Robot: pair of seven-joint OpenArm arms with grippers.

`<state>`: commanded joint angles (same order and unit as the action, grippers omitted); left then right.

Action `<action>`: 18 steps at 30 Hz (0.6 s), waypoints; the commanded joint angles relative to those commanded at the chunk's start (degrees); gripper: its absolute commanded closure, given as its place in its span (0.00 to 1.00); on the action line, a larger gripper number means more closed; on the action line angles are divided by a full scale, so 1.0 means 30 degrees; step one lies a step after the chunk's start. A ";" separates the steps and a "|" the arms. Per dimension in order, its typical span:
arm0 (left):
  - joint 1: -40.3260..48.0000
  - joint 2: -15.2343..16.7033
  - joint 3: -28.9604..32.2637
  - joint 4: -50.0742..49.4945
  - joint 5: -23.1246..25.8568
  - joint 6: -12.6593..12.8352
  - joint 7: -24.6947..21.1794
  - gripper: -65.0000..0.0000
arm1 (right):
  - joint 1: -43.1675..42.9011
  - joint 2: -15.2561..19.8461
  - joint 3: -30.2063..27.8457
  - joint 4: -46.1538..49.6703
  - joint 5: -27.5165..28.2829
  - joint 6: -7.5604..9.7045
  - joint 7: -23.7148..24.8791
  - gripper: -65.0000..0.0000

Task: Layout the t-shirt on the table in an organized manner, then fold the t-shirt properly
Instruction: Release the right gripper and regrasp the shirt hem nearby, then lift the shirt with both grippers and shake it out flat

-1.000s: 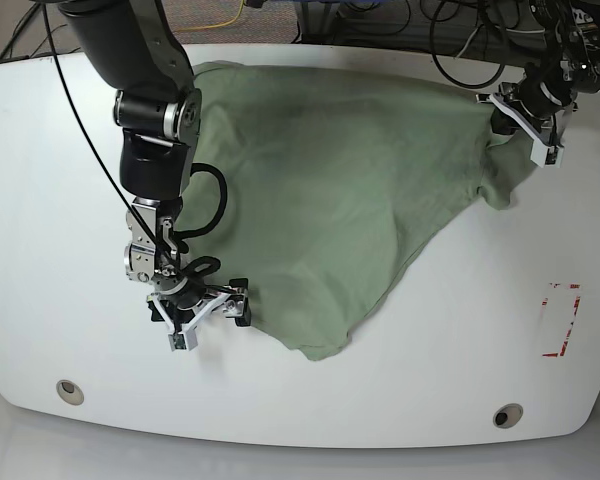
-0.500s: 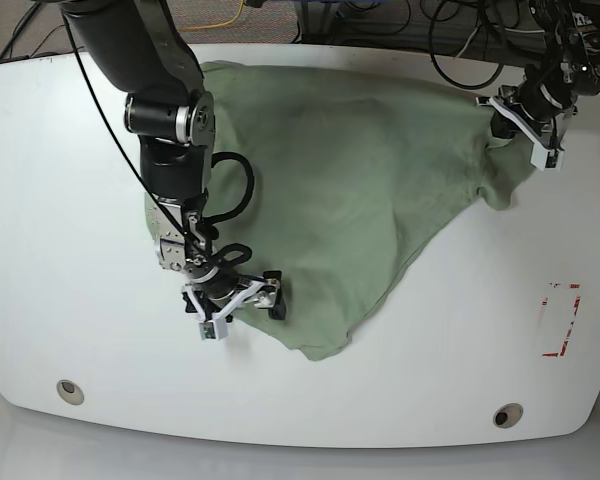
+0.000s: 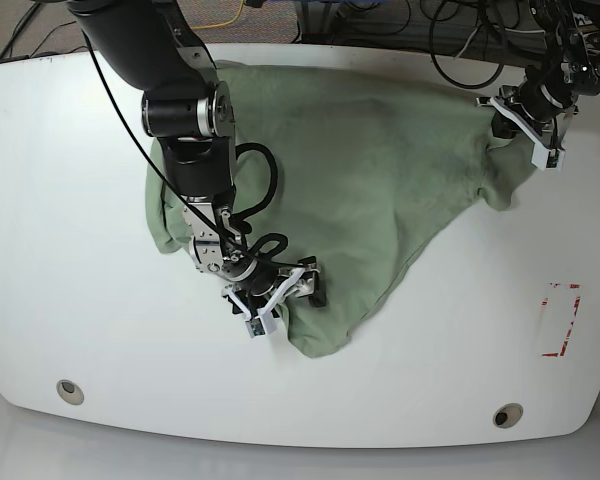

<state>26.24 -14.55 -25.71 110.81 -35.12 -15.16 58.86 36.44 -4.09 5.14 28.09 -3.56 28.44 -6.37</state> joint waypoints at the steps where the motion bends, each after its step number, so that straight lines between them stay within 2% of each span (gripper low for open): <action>1: 0.0000 0.0000 0.0000 0.0000 0.0000 0.0000 0.0000 1.00 | 0.0029 0.0000 0.0000 0.0000 -0.0029 0.0029 0.0000 0.50; 4: 0.0000 0.0000 0.0000 0.0000 0.0059 0.0000 0.0000 1.00 | 0.0029 0.0029 -0.0029 0.0000 -0.0059 0.0029 0.0000 0.77; 7: -0.0059 0.0000 0.0000 -0.0029 0.0088 0.0000 0.0000 1.00 | 0.0059 0.0029 -0.0029 0.0029 -0.0088 0.0029 -0.0088 0.99; 11: -0.0821 0.0000 0.0000 -0.0117 0.0117 0.0000 0.0000 1.00 | -0.0147 0.0029 -0.0059 0.1348 -0.0088 0.0029 -0.0469 1.00; 14: -0.1114 0.0000 0.0029 -0.0147 0.0117 0.0029 0.0029 1.00 | -0.1114 0.0029 -0.0059 0.3956 -0.0059 0.0059 -0.2755 1.00; 16: -0.1407 0.0000 0.0088 -0.0088 0.0029 0.0029 0.0029 1.00 | -0.2081 0.0029 -0.0059 0.7473 0.0029 0.0088 -0.4806 1.00; 18: -0.2168 0.0000 0.0088 -0.0088 0.0029 0.0029 0.0029 1.00 | -0.3048 0.0029 -0.0059 1.0227 0.0059 0.0176 -0.6154 1.00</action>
<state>19.74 -14.55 -25.45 110.55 -35.03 -15.08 58.95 27.30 -4.00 4.97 58.77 -3.38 28.97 -24.84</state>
